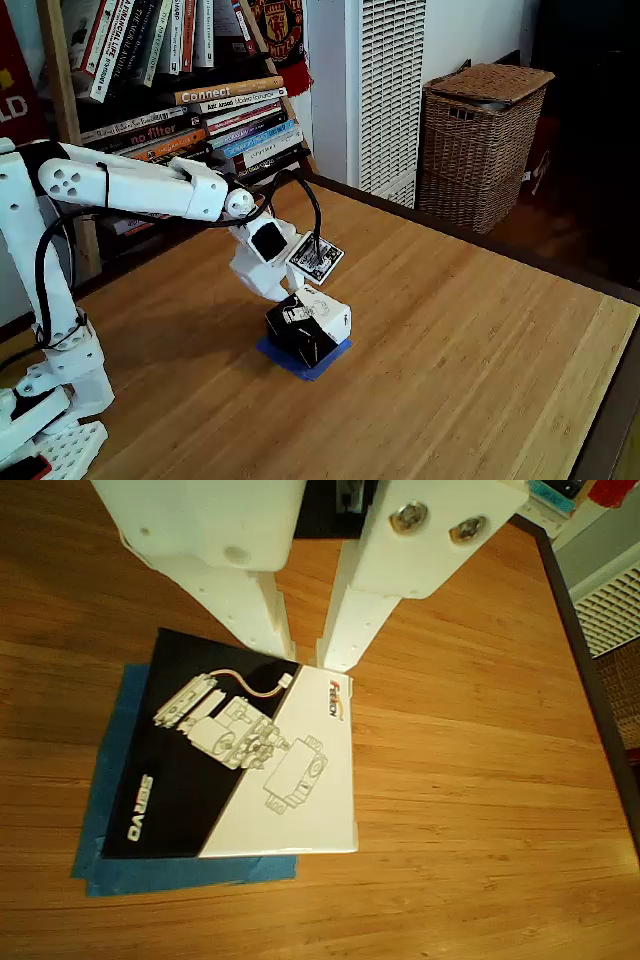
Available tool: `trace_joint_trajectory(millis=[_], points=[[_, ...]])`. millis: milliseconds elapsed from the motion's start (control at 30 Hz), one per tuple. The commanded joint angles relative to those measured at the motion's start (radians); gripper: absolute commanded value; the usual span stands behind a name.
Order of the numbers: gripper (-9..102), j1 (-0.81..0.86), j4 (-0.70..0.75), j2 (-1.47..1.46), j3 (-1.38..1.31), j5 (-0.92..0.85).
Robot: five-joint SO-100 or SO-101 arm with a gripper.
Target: Push the box on top of the target
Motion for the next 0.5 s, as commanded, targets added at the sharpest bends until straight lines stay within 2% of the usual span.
trace_joint_trajectory(millis=[0,467], points=[[0,0.008,-0.003,0.008,-0.031,0.003],[0,0.017,-0.003,0.011,-0.025,-0.009]])
